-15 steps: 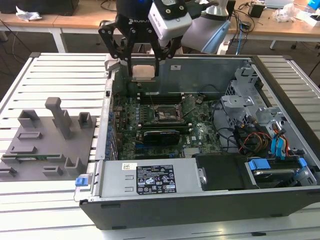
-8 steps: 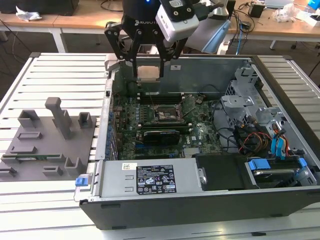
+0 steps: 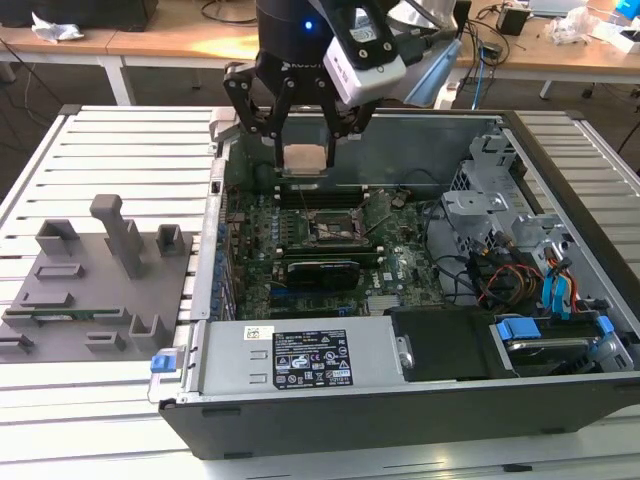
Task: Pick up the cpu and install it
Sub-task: 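Pick up the cpu and move it towards the insertion slot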
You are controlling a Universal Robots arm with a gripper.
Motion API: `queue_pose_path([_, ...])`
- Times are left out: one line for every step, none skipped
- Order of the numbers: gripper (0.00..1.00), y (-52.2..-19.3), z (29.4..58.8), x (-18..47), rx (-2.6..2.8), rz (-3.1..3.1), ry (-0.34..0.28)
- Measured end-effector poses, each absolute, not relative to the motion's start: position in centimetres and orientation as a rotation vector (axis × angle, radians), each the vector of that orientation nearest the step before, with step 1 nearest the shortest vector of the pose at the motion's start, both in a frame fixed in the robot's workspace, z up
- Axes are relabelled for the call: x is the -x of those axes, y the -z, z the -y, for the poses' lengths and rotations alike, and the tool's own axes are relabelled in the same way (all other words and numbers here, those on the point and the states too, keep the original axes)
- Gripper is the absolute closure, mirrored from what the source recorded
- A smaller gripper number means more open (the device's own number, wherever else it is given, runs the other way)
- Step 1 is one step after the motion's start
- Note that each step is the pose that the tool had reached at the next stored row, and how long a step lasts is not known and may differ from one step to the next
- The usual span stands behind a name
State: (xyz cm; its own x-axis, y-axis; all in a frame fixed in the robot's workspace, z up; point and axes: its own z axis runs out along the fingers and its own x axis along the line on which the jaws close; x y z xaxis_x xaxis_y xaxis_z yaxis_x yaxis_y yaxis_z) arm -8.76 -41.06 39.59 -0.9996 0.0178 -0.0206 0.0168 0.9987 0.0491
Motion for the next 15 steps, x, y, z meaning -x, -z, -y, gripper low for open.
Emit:
queue_pose_path([0.45, -39.2, 41.1, 8.5, -0.027, -3.120, -0.076])
queue_pose_path([0.45, -38.9, 41.1, 8.4, -0.027, -3.120, -0.076])
queue_pose_path([0.45, -38.5, 41.1, 8.2, -0.027, -3.120, -0.076])
queue_pose_path([0.45, -38.4, 41.1, 8.1, -0.027, -3.120, -0.076])
queue_pose_path([0.45, -38.2, 41.1, 8.0, -0.027, -3.120, -0.076])
queue_pose_path([0.45, -37.9, 41.1, 7.9, -0.027, -3.121, -0.076])
queue_pose_path([0.45, -37.8, 41.1, 7.7, -0.027, -3.121, -0.076])
queue_pose_path([0.45, -37.6, 41.1, 7.5, -0.027, -3.121, -0.076])
queue_pose_path([0.45, -37.4, 41.1, 7.4, -0.027, -3.121, -0.076])
queue_pose_path([0.45, -37.2, 41.1, 7.2, -0.027, -3.121, -0.076])
queue_pose_path([0.45, -37.0, 41.1, 7.0, -0.027, -3.121, -0.076])
queue_pose_path([0.45, -36.8, 41.1, 6.8, -0.027, -3.121, -0.076])
queue_pose_path([0.45, -36.7, 41.1, 6.7, -0.027, -3.121, -0.076])
queue_pose_path([0.45, -36.3, 41.1, 6.3, -0.027, -3.122, -0.076])
queue_pose_path([0.45, -36.1, 41.1, 6.0, -0.027, -3.122, -0.076])
